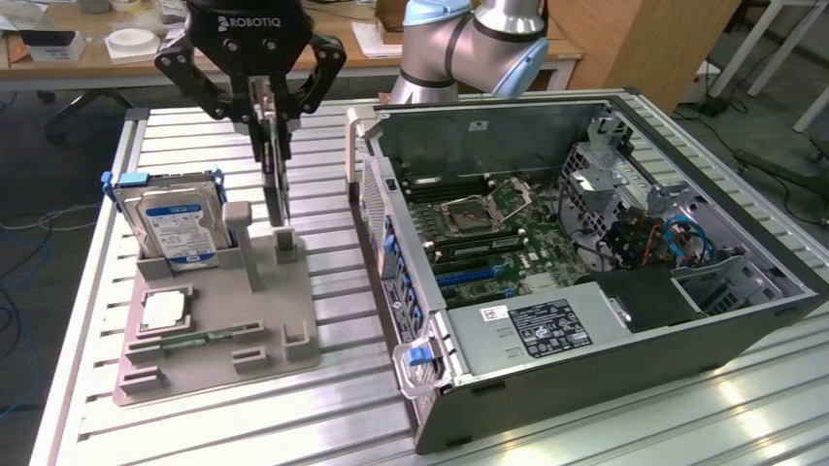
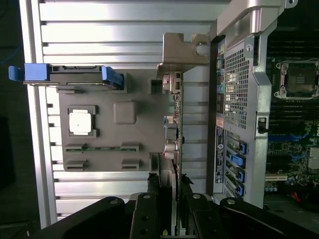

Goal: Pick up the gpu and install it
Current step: 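Pick up the gpu and move the gpu toward the slot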

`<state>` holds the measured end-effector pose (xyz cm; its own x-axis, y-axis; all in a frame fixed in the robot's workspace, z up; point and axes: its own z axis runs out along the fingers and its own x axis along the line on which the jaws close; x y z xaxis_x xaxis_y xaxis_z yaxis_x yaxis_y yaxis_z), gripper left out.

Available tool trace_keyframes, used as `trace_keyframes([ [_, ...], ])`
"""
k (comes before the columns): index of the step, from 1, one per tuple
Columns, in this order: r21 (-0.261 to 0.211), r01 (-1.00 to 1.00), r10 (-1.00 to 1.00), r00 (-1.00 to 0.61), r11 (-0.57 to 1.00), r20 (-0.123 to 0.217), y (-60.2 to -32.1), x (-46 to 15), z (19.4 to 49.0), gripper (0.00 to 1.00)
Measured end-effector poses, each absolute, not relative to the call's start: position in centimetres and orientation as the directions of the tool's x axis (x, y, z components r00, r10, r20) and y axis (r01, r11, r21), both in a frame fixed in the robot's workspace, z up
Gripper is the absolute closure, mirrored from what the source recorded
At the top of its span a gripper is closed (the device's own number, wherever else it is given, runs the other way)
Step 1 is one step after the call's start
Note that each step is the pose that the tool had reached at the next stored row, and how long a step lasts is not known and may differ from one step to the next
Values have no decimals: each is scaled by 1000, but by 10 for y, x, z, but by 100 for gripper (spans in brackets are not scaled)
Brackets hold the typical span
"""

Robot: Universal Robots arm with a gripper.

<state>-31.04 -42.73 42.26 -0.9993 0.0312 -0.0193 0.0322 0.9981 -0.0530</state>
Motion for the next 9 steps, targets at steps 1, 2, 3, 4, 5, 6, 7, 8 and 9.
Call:
trace_keyframes([
  [1, -53, 32, 31, -999, 998, -19, -427, -310, 423, 74],
  [2, -53, 32, 31, -999, 998, -19, -427, -309, 423, 74],
  [3, -53, 32, 31, -999, 998, -19, -427, -308, 423, 74],
  [4, -53, 32, 31, -999, 998, -19, -427, -308, 423, 74],
  [5, -53, 32, 31, -999, 998, -19, -427, -307, 423, 74],
  [6, -53, 32, 31, -999, 998, -19, -427, -306, 423, 74],
  [7, -53, 32, 31, -999, 998, -19, -427, -306, 423, 74],
  [8, -53, 32, 31, -999, 998, -19, -427, -305, 423, 74],
  [9, -53, 32, 31, -999, 998, -19, -427, -304, 423, 74],
])
